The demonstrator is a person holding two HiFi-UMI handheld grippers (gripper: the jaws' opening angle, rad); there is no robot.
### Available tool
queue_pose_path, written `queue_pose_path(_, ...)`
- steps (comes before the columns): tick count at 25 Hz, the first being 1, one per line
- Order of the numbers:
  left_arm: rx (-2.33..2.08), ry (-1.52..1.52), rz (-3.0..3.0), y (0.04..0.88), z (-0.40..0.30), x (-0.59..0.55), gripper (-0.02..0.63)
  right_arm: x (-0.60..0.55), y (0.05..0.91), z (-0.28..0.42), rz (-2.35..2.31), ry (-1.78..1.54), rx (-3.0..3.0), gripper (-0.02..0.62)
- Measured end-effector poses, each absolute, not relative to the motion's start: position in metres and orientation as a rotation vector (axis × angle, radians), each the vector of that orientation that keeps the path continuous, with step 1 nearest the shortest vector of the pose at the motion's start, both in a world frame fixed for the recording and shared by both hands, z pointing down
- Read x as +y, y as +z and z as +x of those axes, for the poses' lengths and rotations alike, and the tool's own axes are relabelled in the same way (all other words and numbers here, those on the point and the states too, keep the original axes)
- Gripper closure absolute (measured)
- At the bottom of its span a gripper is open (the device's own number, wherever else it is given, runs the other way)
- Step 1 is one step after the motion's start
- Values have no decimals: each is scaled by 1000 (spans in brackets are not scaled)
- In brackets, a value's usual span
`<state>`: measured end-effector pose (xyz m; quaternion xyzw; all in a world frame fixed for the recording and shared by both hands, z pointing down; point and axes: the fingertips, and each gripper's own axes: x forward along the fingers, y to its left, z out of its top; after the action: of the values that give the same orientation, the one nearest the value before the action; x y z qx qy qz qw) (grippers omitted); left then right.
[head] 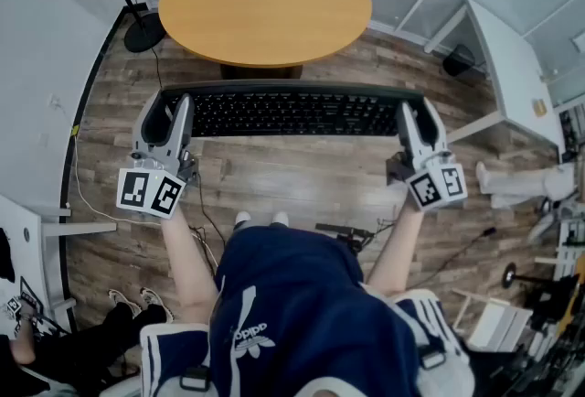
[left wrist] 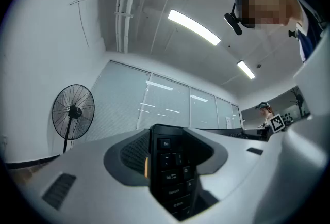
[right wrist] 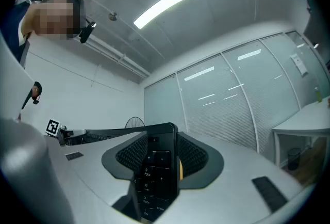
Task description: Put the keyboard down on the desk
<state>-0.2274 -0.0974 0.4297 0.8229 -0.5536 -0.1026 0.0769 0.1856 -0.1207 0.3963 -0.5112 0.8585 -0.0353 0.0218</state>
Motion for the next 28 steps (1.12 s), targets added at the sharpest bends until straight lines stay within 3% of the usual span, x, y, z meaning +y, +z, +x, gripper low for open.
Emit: queue_pose_path(28, -1659, -288, 2460, 430, -228, -97, 411, -121, 408, 187, -1590, -187, 2688, 416)
